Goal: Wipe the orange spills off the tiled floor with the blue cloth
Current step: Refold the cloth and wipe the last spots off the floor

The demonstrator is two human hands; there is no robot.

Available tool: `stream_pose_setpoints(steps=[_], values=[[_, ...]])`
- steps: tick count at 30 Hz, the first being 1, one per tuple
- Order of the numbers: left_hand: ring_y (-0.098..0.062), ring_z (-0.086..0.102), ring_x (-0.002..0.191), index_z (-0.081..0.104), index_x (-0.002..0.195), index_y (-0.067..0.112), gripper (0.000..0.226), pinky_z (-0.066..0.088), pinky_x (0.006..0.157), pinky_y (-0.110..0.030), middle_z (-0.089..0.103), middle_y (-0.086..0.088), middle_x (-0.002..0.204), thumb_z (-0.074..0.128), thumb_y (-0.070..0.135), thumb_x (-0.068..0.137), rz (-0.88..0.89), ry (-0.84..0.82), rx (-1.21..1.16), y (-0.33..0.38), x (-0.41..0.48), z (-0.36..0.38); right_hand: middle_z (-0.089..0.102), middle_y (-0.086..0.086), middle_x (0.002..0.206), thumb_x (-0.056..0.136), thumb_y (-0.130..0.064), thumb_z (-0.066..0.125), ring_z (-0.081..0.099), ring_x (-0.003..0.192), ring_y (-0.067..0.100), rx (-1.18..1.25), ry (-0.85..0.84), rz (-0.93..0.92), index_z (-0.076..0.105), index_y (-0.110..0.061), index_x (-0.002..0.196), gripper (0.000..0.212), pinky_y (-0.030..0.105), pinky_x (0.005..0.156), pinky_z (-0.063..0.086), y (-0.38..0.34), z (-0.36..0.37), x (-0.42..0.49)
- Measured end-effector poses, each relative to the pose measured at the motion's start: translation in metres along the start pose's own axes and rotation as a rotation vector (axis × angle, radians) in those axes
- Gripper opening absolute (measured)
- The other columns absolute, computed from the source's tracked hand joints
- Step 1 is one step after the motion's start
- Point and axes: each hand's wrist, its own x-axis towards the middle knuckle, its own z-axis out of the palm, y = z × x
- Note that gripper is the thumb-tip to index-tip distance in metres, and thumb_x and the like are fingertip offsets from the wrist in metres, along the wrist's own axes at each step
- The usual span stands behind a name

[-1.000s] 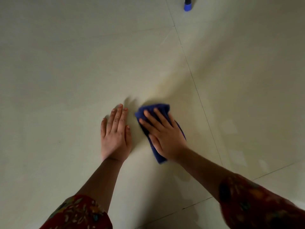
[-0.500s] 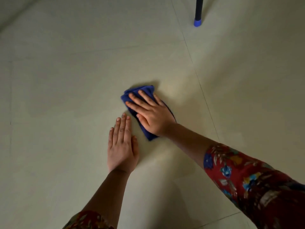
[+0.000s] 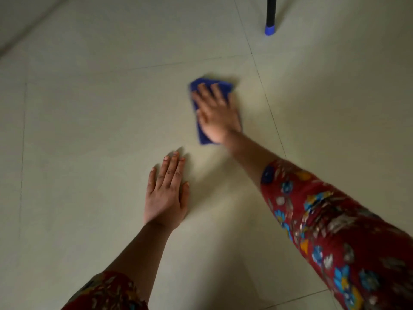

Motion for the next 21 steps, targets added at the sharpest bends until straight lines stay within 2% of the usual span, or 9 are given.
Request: stream_pose_setpoints(steps=[2, 4, 7, 8, 10, 12, 15, 18, 21], values=[[-0.012, 0.004, 0.150, 0.020, 0.154, 0.020, 0.061, 0.007, 0.122, -0.039, 0.011, 0.004, 0.162, 0.026, 0.037, 0.096, 0.013, -0.003, -0.012, 0.000, -0.002, -0.001, 0.017, -0.012, 0.162, 0.101, -0.040, 0.026, 0.011, 0.150, 0.017, -0.007, -0.018, -0.185, 0.025, -0.035, 0.152, 0.051, 0.045, 0.119, 0.012, -0.019, 0.010, -0.028], [-0.014, 0.011, 0.149, 0.027, 0.152, 0.018, 0.060, 0.009, 0.122, -0.040, 0.018, 0.001, 0.161, 0.030, 0.035, 0.095, -0.005, 0.015, -0.022, 0.004, -0.003, -0.005, 0.019, -0.013, 0.161, 0.101, -0.042, 0.026, 0.013, 0.150, 0.014, 0.031, -0.013, -0.188, 0.027, -0.037, 0.151, 0.050, 0.042, 0.119, 0.014, -0.005, 0.008, -0.039], [-0.031, 0.043, 0.134, 0.050, 0.133, 0.009, 0.051, 0.023, 0.117, -0.047, 0.049, -0.014, 0.140, 0.035, 0.031, 0.089, -0.139, 0.100, -0.034, 0.027, 0.015, -0.011, 0.021, -0.013, 0.160, 0.100, -0.044, 0.029, 0.015, 0.150, 0.014, 0.038, 0.039, 0.049, 0.029, -0.037, 0.150, 0.050, 0.039, 0.119, 0.014, 0.054, -0.001, -0.035], [-0.033, 0.044, 0.130, 0.050, 0.131, 0.008, 0.049, 0.023, 0.117, -0.047, 0.051, -0.015, 0.136, 0.035, 0.032, 0.091, -0.175, 0.098, -0.028, 0.038, 0.024, -0.011, 0.020, -0.012, 0.161, 0.101, -0.044, 0.031, 0.014, 0.150, 0.015, 0.053, 0.046, 0.160, 0.028, -0.037, 0.151, 0.051, 0.041, 0.119, 0.013, 0.081, -0.004, -0.033], [-0.028, 0.032, 0.141, 0.040, 0.141, 0.011, 0.051, 0.014, 0.120, -0.042, 0.038, -0.012, 0.150, 0.038, 0.035, 0.096, -0.122, 0.024, -0.038, 0.071, 0.035, -0.001, 0.018, -0.010, 0.162, 0.101, -0.043, 0.033, 0.012, 0.150, 0.017, 0.076, 0.069, 0.377, 0.027, -0.036, 0.151, 0.051, 0.043, 0.120, 0.009, 0.145, -0.016, -0.044], [-0.017, 0.010, 0.149, 0.021, 0.153, 0.022, 0.061, 0.002, 0.122, -0.036, 0.014, 0.000, 0.162, 0.036, 0.043, 0.097, 0.035, -0.048, -0.047, 0.099, 0.036, 0.015, 0.014, -0.009, 0.163, 0.102, -0.042, 0.032, 0.008, 0.151, 0.017, 0.121, 0.085, 0.530, 0.024, -0.034, 0.153, 0.052, 0.046, 0.120, 0.008, 0.201, -0.021, -0.066], [-0.014, -0.009, 0.149, -0.001, 0.153, 0.036, 0.068, -0.002, 0.122, -0.037, -0.010, 0.009, 0.162, 0.025, 0.057, 0.095, 0.235, -0.134, 0.000, 0.138, 0.030, 0.037, 0.006, -0.008, 0.164, 0.103, -0.043, 0.025, 0.001, 0.151, 0.018, 0.130, 0.093, 0.745, 0.016, -0.034, 0.154, 0.053, 0.047, 0.121, 0.004, 0.262, -0.025, -0.127], [-0.019, -0.017, 0.148, -0.013, 0.150, 0.041, 0.073, -0.001, 0.121, -0.045, -0.020, 0.009, 0.160, 0.021, 0.067, 0.091, 0.238, -0.139, 0.073, 0.147, 0.027, 0.049, 0.003, -0.008, 0.164, 0.102, -0.043, 0.022, -0.002, 0.151, 0.018, 0.155, 0.113, 0.885, 0.013, -0.035, 0.155, 0.054, 0.049, 0.121, 0.002, 0.286, -0.020, -0.186], [-0.021, -0.014, 0.149, -0.013, 0.150, 0.040, 0.075, 0.002, 0.121, -0.046, -0.018, 0.008, 0.161, 0.019, 0.070, 0.090, 0.250, -0.133, 0.111, 0.142, 0.029, 0.053, 0.003, -0.008, 0.164, 0.102, -0.043, 0.022, -0.002, 0.151, 0.018, 0.159, 0.136, 0.971, 0.012, -0.035, 0.154, 0.054, 0.050, 0.121, 0.002, 0.277, -0.012, -0.233]])
